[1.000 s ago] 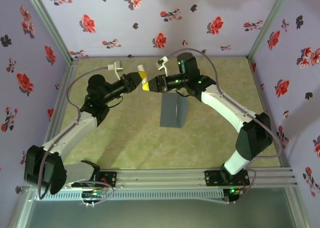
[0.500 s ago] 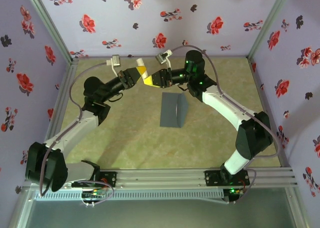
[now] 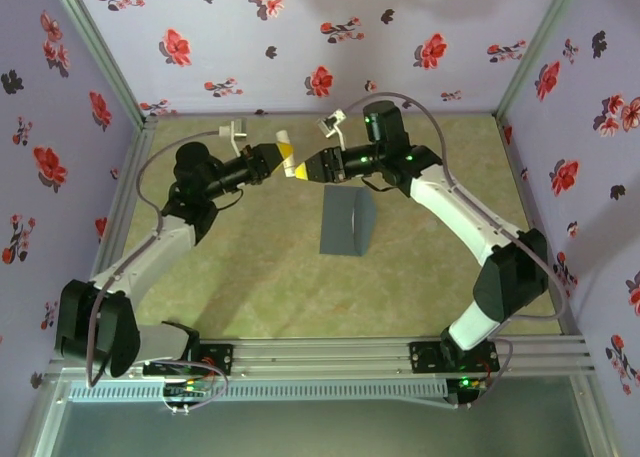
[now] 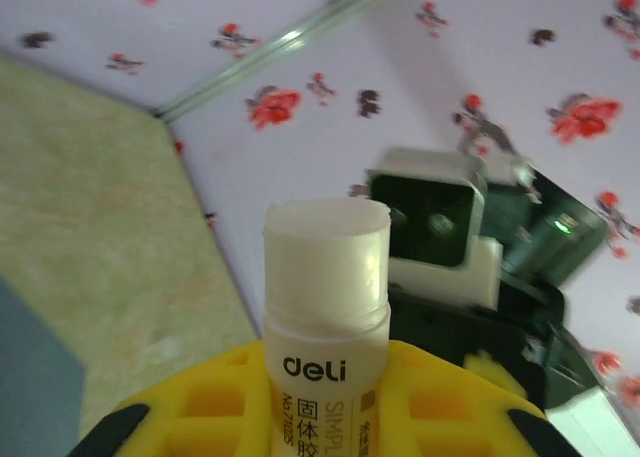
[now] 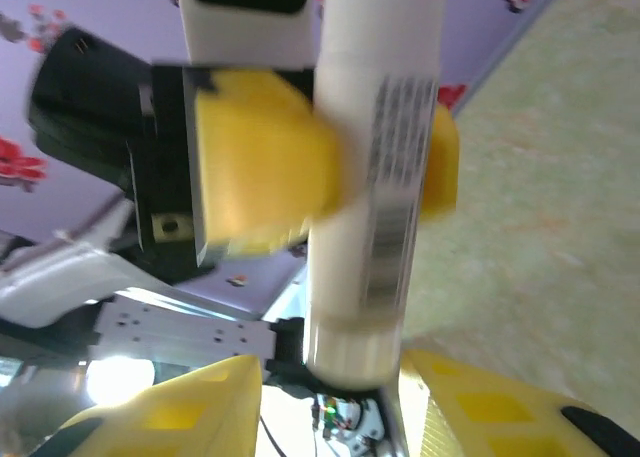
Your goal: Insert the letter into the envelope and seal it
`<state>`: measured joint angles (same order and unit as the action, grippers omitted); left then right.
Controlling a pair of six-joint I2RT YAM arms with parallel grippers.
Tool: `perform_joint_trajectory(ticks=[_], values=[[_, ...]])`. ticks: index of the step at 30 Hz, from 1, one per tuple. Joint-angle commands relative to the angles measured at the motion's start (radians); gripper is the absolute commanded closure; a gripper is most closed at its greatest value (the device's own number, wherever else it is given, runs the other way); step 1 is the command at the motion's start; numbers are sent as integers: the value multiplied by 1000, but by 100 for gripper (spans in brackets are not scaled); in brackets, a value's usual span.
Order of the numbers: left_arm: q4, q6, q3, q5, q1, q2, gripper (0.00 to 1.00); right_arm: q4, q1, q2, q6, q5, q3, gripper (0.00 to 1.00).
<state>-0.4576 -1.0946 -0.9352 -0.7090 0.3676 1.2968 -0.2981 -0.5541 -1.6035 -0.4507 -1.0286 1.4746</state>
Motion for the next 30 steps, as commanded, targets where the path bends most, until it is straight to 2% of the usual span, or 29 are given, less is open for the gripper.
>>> perform_joint_trajectory(ticks=[1, 3, 4, 5, 8, 11, 15, 22, 30], values=[[451, 248, -144, 216, -14, -20, 100, -263, 2, 47, 183, 150, 40, 54], [679, 331, -226, 409, 0, -11, 100, -326, -10, 43, 204, 273, 50, 48], [758, 351, -262, 472, 4, 0, 100, -357, -25, 33, 221, 336, 61, 45], [808, 362, -289, 517, 7, 13, 100, -382, -43, 17, 232, 393, 76, 42], [846, 362, -307, 564, 30, 33, 100, -423, -108, -38, 250, 514, 126, 41], [832, 360, -303, 572, 60, 45, 100, -429, -174, -98, 256, 629, 187, 39], [816, 348, -292, 565, 88, 53, 100, -408, -220, -160, 247, 705, 251, 39], [752, 318, -251, 514, 96, 33, 100, -321, -228, -207, 195, 719, 266, 39], [691, 286, -216, 466, 96, 37, 100, -245, -228, -213, 156, 656, 251, 39]])
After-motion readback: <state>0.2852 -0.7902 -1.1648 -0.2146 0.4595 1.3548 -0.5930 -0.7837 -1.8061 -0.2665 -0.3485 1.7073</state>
